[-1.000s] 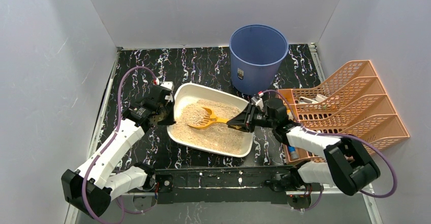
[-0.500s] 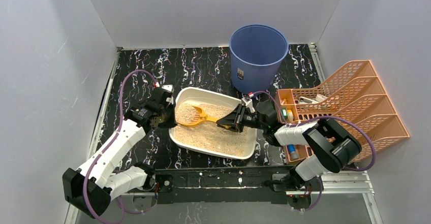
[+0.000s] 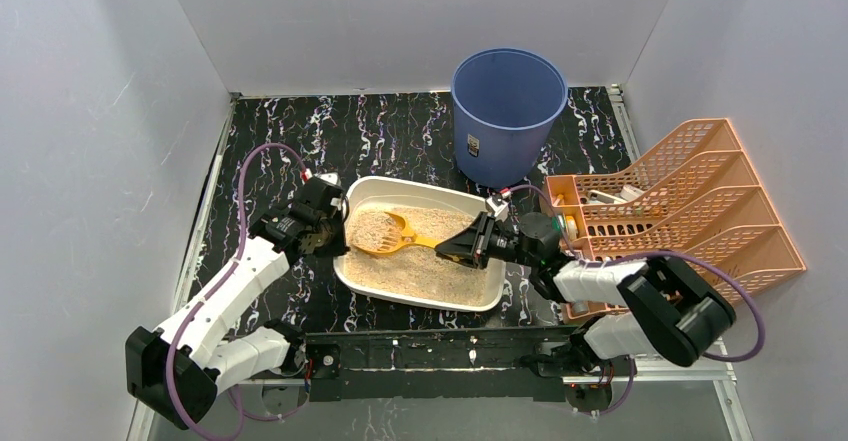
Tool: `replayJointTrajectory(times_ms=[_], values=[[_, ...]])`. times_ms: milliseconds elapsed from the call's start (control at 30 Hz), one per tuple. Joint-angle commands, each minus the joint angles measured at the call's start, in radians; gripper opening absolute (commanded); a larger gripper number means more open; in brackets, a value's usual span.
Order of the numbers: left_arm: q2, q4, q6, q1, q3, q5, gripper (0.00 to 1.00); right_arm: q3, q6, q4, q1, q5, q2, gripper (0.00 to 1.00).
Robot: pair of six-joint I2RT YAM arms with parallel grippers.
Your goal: Clean the litter box
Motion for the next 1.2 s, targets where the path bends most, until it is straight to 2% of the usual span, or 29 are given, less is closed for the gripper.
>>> replayJointTrajectory(times_ms=[0,500,633,733,800,867,900,967,1033,1100,1167], values=[[-0.03,0.076,-0.067,-0.001,0.012,-0.015,0.0,-0.026,-0.075,-0.011,-0.016,0.016,-0.101,0.01],[-0.012,0.191,-0.153,-0.001,-0.118,0.004,0.02,-0.111,-0.123,-0.145,-0.075,0.049,-0.429,0.01],[0.004,0.239,-0.183,-0.001,-0.166,0.029,0.02,-0.137,-0.095,-0.117,-0.075,0.044,-0.511,0.01],[0.014,0.27,-0.195,-0.001,-0.2,0.043,0.05,-0.128,-0.119,-0.26,-0.102,0.089,-0.596,0.01],[0.021,0.28,-0.196,-0.001,-0.213,0.045,0.06,-0.156,-0.071,-0.175,-0.107,0.107,-0.618,0.01],[0.029,0.285,-0.192,-0.001,-0.219,0.044,0.11,-0.149,-0.05,-0.122,-0.107,0.032,-0.596,0.01],[0.032,0.287,-0.192,-0.001,-0.222,0.043,0.15,-0.137,-0.066,-0.153,-0.108,0.007,-0.601,0.01],[0.036,0.293,-0.192,-0.001,-0.231,0.048,0.21,-0.137,-0.089,-0.265,-0.122,0.058,-0.657,0.01],[0.039,0.294,-0.19,-0.001,-0.231,0.053,0.26,-0.181,-0.025,-0.175,-0.124,0.099,-0.684,0.01],[0.036,0.289,-0.187,-0.001,-0.231,0.053,0.34,-0.169,-0.024,-0.13,-0.125,0.02,-0.659,0.01],[0.03,0.286,-0.188,-0.001,-0.231,0.049,0.43,-0.118,-0.091,-0.292,-0.146,0.03,-0.692,0.01]])
